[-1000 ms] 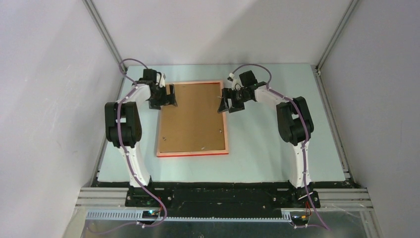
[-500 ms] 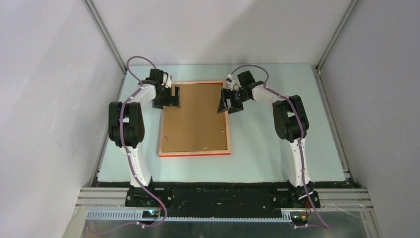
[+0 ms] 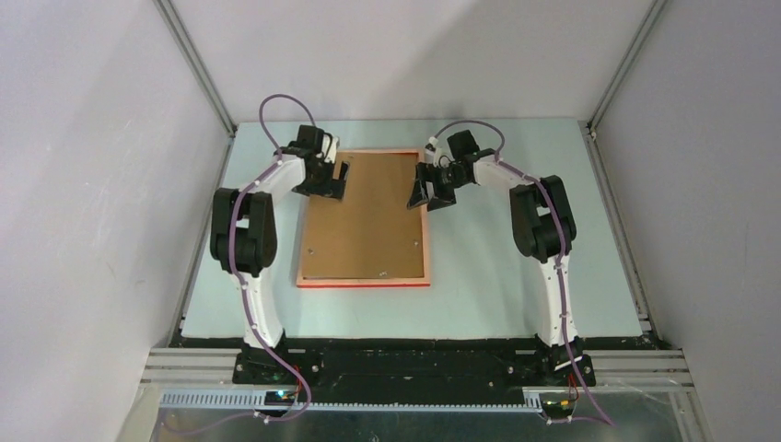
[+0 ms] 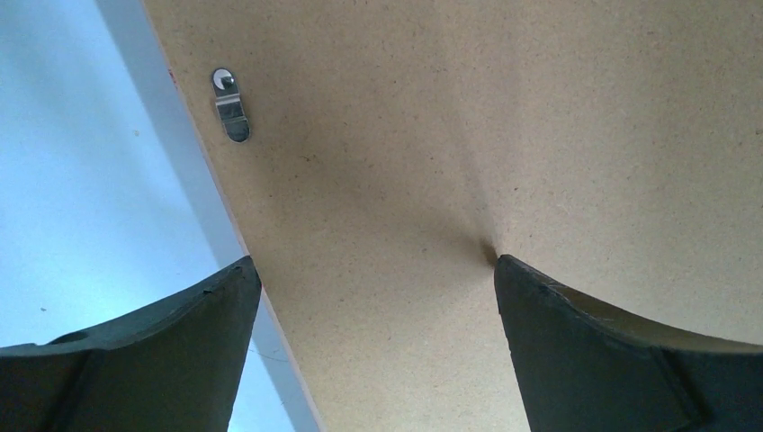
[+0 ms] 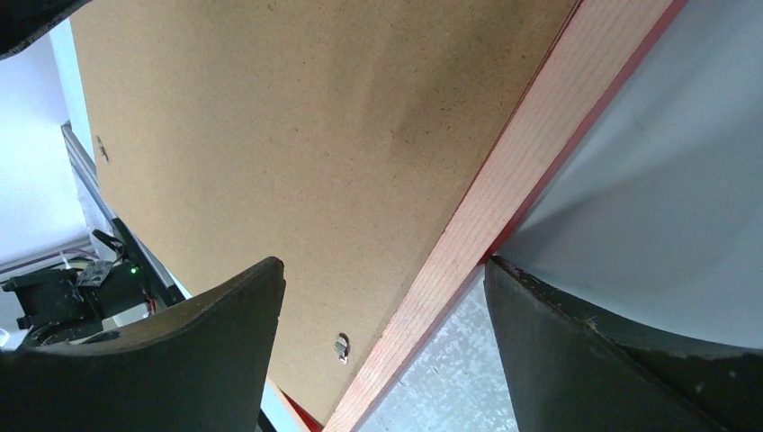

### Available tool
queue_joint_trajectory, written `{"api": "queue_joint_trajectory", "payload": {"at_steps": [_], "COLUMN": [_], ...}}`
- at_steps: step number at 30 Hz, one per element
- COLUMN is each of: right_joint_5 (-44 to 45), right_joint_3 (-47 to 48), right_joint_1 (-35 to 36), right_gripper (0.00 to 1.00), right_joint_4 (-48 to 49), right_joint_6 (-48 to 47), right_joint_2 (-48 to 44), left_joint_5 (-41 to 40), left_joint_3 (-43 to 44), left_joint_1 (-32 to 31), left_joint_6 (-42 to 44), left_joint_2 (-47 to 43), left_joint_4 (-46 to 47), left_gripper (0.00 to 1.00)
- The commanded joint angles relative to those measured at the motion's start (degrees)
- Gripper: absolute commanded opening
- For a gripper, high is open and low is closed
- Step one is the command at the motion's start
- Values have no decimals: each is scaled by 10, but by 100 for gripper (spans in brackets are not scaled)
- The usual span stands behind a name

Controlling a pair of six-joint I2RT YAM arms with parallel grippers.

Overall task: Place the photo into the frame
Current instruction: Place the photo frame item in the photo frame.

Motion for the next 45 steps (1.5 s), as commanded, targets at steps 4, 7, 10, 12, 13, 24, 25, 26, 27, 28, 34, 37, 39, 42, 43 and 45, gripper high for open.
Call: {"api": "queue_joint_trajectory", "payload": {"at_steps": [4, 7, 10, 12, 13, 24, 25, 26, 27, 28, 34, 37, 39, 42, 43, 45], "right_joint_5": [-45, -41, -23, -5, 0, 68, 74, 76, 81, 86, 120, 141, 159, 184, 186, 188], "right_joint_3": [15, 16, 16, 17, 19, 72, 75, 79, 80, 81, 83, 100, 105, 117, 119, 128], "right_joint_1": [-3, -11, -24, -33, -35, -55, -56, -57, -56, -56, -50, -40, -32, -19, -18, -14], "right_gripper": [86, 86, 86, 86, 86, 85, 85, 85, 85, 85, 85, 85, 85, 85, 85, 84], "right_joint_4": [31, 33, 36, 37, 37, 3, 1, -4, -6, -10, -17, -27, -26, -28, -29, -30], "right_joint_6": [-3, 5, 17, 26, 29, 15, 11, 7, 4, 0, -51, -96, -134, -177, -194, -212], "right_joint_2": [7, 5, 1, -3, -5, 4, 5, 5, 5, 4, -10, -14, -17, -16, -14, -7], "left_joint_5": [57, 56, 49, 42, 35, 112, 116, 124, 128, 134, 143, 143, 144, 148, 151, 154], "left_joint_3": [22, 20, 17, 14, 14, 12, 11, 8, 6, 1, -8, -10, -14, -16, -18, -20], "left_joint_1": [-44, -46, -45, -46, -46, -53, -55, -57, -60, -64, -73, -73, -73, -73, -73, -73], "left_joint_6": [22, 15, 15, 23, 26, 21, 19, 18, 18, 17, 1, -7, -12, -15, -15, -15], "left_joint_2": [0, -2, -8, -10, -11, -4, -5, -6, -8, -10, -15, -15, -16, -13, -13, -11], "left_joint_4": [14, 15, 14, 14, 14, -33, -34, -35, -38, -39, -38, -38, -38, -39, -38, -38], "left_gripper": [99, 99, 99, 99, 99, 99, 99, 100, 99, 100, 100, 100, 100, 100, 100, 100]}}
